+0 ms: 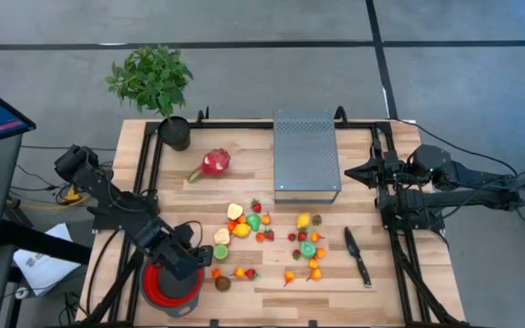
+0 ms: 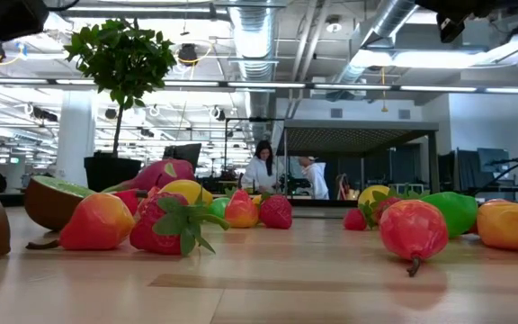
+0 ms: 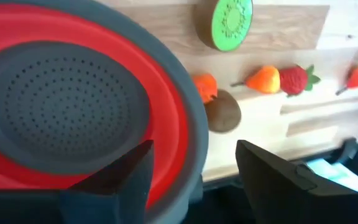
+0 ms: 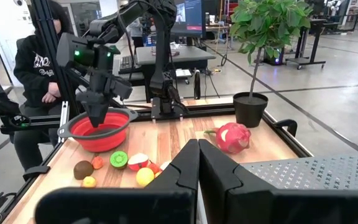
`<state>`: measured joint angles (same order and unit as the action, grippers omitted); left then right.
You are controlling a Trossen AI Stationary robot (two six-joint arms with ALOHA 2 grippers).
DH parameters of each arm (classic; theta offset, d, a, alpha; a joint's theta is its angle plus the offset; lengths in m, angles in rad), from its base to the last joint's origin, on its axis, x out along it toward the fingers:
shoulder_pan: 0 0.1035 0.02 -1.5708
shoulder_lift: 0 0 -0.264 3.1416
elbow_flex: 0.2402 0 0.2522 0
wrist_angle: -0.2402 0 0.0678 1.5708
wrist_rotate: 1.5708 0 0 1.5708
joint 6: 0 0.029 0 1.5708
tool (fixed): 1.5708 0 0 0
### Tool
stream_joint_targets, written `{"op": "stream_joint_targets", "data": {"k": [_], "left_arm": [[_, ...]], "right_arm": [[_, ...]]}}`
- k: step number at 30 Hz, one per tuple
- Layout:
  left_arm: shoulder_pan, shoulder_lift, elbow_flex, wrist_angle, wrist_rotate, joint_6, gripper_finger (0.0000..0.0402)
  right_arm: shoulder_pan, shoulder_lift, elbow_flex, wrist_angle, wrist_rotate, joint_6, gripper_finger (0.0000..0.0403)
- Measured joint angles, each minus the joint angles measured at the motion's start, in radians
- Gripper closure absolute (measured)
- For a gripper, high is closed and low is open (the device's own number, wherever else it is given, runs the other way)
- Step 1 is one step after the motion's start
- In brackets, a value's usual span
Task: Pick & Place Fruit
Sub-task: Put the red colander on the shelf
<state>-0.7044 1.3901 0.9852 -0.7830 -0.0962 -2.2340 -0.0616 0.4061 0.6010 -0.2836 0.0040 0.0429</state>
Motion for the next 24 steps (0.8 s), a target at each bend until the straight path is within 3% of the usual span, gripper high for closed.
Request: {"op": "stream_joint_targets", "data": {"k": [24], "left_arm": [[0.0, 0.192, 0.0, 0.14, -0.009, 0.007, 0.0203]], "right_arm": [[0.0, 0.0, 0.0, -0.007, 0.0, 0.002, 0.0403]]}}
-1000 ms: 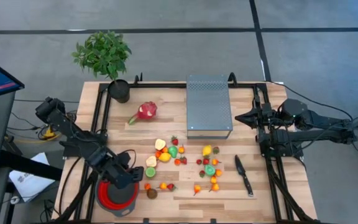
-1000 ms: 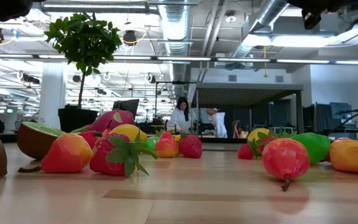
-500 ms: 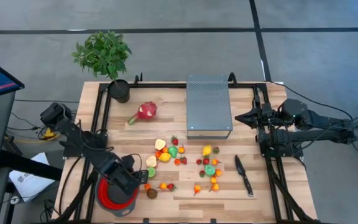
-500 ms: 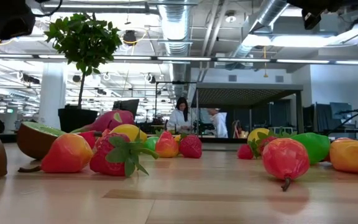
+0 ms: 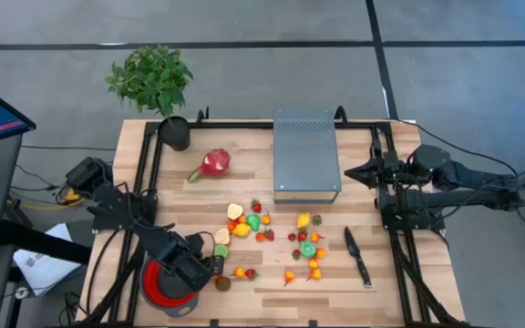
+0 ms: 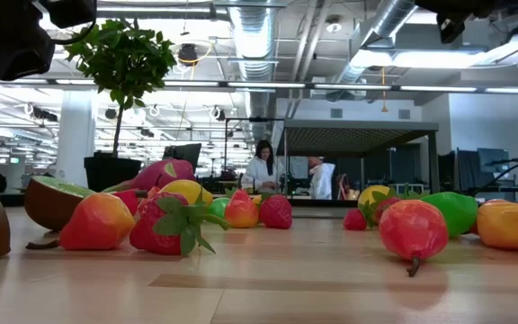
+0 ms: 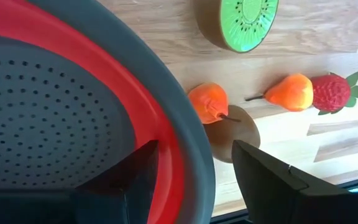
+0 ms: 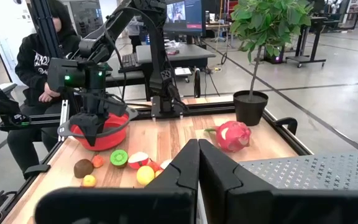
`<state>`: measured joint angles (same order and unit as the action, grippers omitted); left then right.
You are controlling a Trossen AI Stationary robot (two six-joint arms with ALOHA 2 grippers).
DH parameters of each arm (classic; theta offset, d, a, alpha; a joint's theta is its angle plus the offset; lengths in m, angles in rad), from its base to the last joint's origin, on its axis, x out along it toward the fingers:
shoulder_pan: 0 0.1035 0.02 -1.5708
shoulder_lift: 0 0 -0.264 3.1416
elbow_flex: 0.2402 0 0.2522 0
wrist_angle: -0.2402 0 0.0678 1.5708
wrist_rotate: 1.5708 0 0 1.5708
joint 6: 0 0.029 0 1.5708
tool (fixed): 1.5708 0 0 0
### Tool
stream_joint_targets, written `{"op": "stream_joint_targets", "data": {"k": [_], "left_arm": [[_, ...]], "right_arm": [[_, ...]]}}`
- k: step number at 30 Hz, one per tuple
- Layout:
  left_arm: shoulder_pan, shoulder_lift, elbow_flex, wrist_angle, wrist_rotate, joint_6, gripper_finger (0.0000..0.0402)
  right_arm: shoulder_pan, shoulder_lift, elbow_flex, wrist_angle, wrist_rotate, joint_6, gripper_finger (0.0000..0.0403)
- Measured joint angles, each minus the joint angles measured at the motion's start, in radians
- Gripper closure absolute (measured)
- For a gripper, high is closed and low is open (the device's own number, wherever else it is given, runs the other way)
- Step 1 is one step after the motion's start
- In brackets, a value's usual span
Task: Pick & Place Fruit
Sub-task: Put the red colander on the shelf
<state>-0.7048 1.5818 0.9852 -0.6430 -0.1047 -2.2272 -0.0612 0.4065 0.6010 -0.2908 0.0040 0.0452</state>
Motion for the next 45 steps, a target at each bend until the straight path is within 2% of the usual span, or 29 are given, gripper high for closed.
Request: {"op": "stream_joint_targets", "data": {"k": [8, 19, 23, 38, 45], "left_arm": [[-0.003, 0.0, 0.0, 0.005, 0.001, 0.005, 0.0226], [-0.003, 0.0, 0.0, 0.028, 0.006, 0.035, 0.0338], [-0.003, -0.002, 0.001, 0.043, 0.014, 0.046, 0.0367], [-0.021, -0.094, 0.0, 0.032, 0.026, 0.102, 0.0376], [-0.014, -0.197, 0.003, 0.041, -0.101, 0.221, 0.038]], "right_arm": [[0.0, 0.0, 0.0, -0.031, 0.0, 0.0, 0.0403], [0.0, 0.0, 0.0, -0.031, 0.0, 0.0, 0.0403], [0.0, 0.0, 0.0, -0.03, 0.0, 0.0, 0.0403], [0.0, 0.0, 0.0, -0.029, 0.0, -0.001, 0.0403], [0.0, 0.0, 0.0, -0.029, 0.0, -0.002, 0.0403]]}}
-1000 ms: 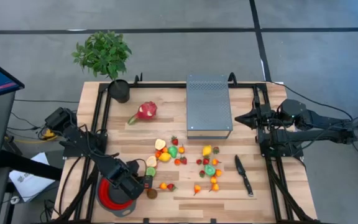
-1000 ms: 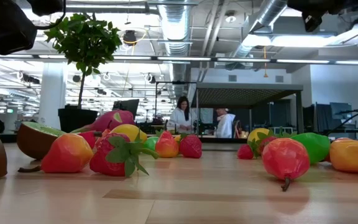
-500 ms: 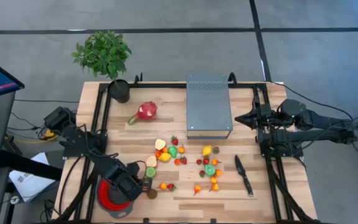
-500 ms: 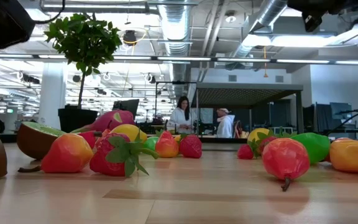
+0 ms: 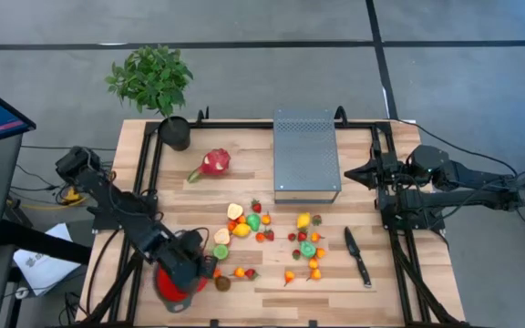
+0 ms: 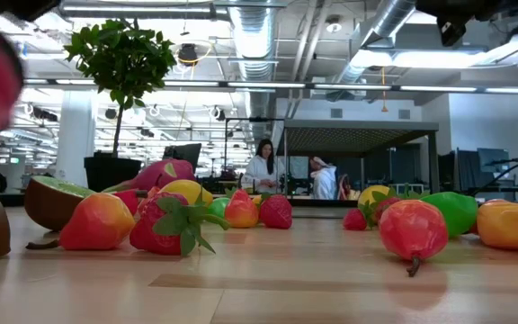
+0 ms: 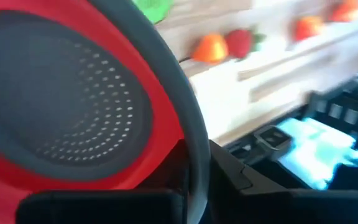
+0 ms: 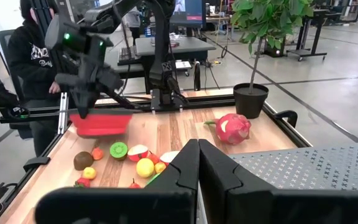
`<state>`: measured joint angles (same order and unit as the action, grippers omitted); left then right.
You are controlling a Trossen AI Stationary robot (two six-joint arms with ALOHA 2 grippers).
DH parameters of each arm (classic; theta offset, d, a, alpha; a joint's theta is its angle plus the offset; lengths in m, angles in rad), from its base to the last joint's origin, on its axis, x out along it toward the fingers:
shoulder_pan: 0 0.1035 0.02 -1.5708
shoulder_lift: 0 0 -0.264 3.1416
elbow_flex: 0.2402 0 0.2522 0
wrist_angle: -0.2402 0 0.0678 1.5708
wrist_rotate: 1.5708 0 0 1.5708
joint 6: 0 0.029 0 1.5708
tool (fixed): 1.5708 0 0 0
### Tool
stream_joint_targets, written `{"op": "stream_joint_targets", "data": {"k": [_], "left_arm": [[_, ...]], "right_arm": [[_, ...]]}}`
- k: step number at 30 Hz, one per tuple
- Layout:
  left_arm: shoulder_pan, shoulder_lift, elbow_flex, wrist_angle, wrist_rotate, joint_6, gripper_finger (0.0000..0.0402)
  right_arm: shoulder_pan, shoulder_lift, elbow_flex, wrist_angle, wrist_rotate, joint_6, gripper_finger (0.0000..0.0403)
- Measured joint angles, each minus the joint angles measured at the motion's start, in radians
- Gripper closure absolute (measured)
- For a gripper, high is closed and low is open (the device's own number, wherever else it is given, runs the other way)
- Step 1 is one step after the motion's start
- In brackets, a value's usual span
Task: Pick & Place Fruit
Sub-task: Put the red colander on the shelf
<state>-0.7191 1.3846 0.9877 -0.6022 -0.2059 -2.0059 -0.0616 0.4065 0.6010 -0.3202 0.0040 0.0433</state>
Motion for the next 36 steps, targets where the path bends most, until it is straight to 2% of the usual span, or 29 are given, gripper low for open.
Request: {"op": "stream_joint_targets", "data": {"k": [8, 19, 36], "left_arm": [[0.039, -0.126, 0.001, -0.04, -0.107, 0.252, 0.0387], [0.106, -0.272, 0.0, -0.08, -0.11, 0.508, 0.039], [0.181, -0.313, 0.0, -0.077, -0.108, 0.954, 0.039]], "right_arm": [[0.0, 0.0, 0.0, 0.0, 0.0, 0.0, 0.0403], [0.0, 0.0, 0.001, 0.009, 0.0, 0.001, 0.0403], [0.0, 0.0, 0.001, 0.017, 0.0, 0.001, 0.0403]]}}
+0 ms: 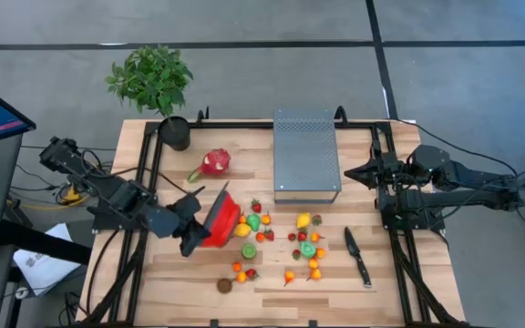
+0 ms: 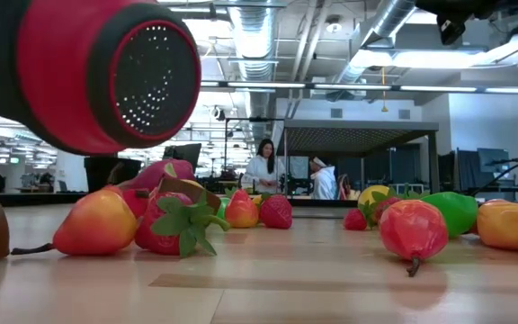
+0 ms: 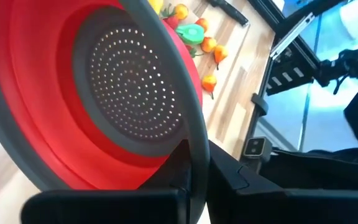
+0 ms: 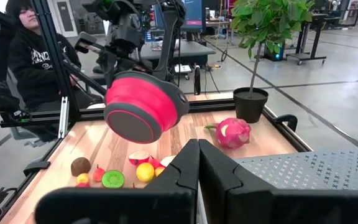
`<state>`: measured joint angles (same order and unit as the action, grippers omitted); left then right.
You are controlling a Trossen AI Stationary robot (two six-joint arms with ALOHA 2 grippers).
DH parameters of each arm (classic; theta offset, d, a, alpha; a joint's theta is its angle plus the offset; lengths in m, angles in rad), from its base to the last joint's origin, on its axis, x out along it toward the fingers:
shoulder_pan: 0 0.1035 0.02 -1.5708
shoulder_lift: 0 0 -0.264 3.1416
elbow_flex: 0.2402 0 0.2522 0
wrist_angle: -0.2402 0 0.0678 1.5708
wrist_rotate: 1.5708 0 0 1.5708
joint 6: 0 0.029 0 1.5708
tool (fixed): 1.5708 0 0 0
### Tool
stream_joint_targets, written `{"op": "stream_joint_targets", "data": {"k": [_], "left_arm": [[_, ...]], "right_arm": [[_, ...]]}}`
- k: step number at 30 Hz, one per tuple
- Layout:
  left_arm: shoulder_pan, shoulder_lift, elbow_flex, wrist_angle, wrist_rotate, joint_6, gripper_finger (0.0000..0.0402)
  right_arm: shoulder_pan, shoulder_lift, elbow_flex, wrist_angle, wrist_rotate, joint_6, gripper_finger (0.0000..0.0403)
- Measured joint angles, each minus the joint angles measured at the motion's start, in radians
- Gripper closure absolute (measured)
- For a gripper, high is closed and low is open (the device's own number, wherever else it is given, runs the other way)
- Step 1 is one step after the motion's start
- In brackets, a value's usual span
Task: Pick & Place Fruit
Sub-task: Put the red colander on the shelf
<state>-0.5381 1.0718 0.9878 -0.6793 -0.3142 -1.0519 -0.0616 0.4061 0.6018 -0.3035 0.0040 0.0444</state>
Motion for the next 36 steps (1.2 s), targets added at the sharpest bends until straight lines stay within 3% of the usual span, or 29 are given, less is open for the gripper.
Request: {"op": "stream_joint_targets", "data": {"k": [6, 14, 25, 36], "left_arm": [[0.004, 0.0, 0.0, 0.004, -0.003, 0.092, 0.039], [0.001, 0.0, 0.0, 0.02, -0.126, 0.158, 0.039], [-0.001, 0.001, 0.0, 0.062, -0.208, 0.227, 0.0389], [0.036, 0.001, 0.0, 0.186, -0.291, 0.45, 0.0389]], "right_arm": [[0.0, 0.0, 0.0, -0.001, 0.0, 0.0, 0.0403], [0.0, 0.0, 0.0, 0.0, 0.0, 0.016, 0.0403], [0.001, 0.0, 0.0, 0.005, 0.0, 0.038, 0.0403], [0.001, 0.0, 0.0, -0.001, 0.0, 0.035, 0.0403]]}}
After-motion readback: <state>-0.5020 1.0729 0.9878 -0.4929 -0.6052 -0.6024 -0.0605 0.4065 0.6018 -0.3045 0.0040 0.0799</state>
